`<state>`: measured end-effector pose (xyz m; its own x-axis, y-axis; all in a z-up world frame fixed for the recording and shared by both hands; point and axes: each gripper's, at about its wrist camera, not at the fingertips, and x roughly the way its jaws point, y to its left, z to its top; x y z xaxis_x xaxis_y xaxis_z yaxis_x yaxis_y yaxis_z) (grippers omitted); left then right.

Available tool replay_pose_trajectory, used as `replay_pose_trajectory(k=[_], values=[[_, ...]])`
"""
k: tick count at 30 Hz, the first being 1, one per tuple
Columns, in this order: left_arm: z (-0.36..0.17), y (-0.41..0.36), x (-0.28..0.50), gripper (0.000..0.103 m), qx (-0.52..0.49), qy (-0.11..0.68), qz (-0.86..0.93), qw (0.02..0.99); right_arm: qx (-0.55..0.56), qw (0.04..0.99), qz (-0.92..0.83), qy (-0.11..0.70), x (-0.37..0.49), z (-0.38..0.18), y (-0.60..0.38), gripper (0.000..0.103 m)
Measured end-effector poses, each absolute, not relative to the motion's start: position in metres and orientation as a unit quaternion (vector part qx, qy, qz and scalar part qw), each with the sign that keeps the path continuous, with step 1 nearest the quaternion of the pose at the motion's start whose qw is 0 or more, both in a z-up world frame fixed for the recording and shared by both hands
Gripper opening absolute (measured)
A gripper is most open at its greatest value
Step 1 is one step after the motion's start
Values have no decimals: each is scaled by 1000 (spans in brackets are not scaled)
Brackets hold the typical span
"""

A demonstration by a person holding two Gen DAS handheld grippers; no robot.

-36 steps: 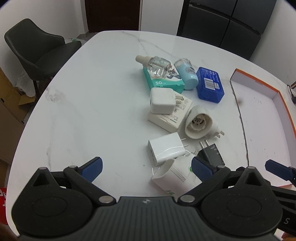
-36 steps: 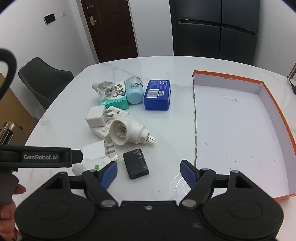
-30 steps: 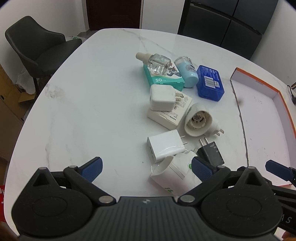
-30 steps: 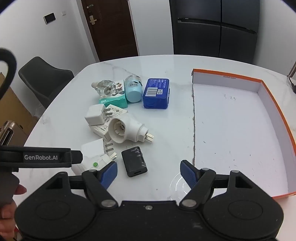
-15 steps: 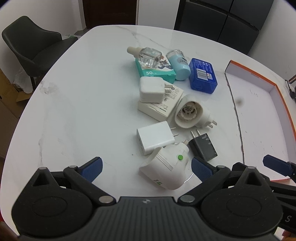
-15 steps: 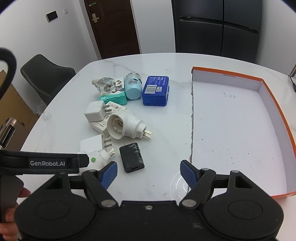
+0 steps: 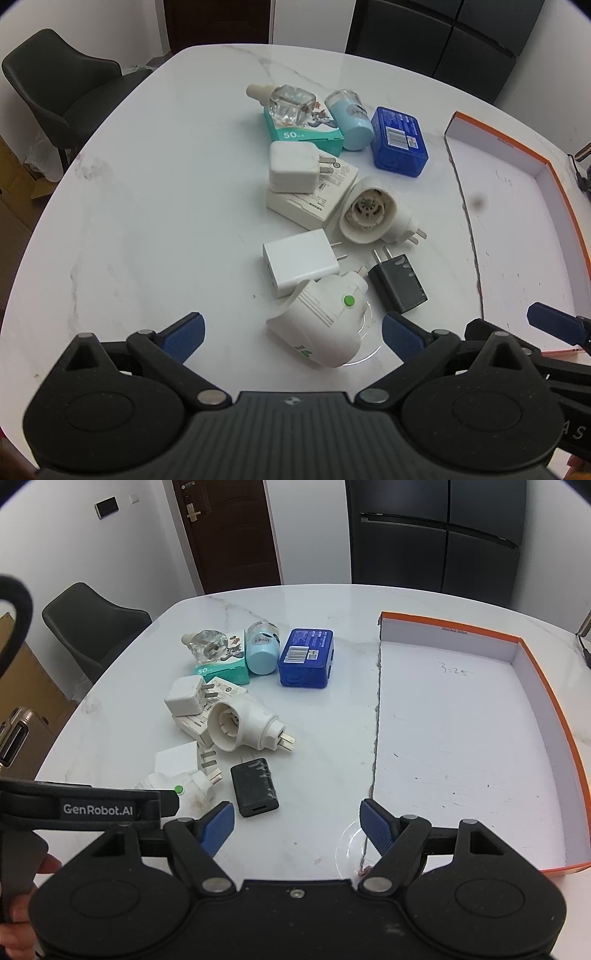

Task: Organize rigid objects
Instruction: 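Move both tools toward the pile of white plugs and chargers, then grasp the white round adapter with the left tool while the right tool grasps the black charger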

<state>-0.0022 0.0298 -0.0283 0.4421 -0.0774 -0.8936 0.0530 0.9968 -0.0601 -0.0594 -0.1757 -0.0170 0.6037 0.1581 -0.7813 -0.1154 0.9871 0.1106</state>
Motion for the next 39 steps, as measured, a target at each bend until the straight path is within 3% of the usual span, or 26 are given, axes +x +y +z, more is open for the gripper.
replay_pose_trajectory(k=[23,26,28,29,35,37,39], values=[[-55,14,7,103,11,532,-54,845,38,888,82,452,-53,-26,-181,88],[-62,13,8,89,13,531,-59,845,38,888,85,450,-52,-29,-181,88],[-68,13,8,73,11,530,-71,845,34,888,89,449,-51,-31,-180,88],[-70,13,8,69,11,530,-72,845,32,888,90,450,-50,-32,-179,88],[-72,16,4,69,16,514,-82,854,26,888,102,448,-42,-39,-176,88],[-72,17,6,79,12,512,-78,856,24,887,108,449,-38,-42,-176,88],[-72,16,7,71,15,499,-85,862,18,887,111,448,-34,-44,-173,88]])
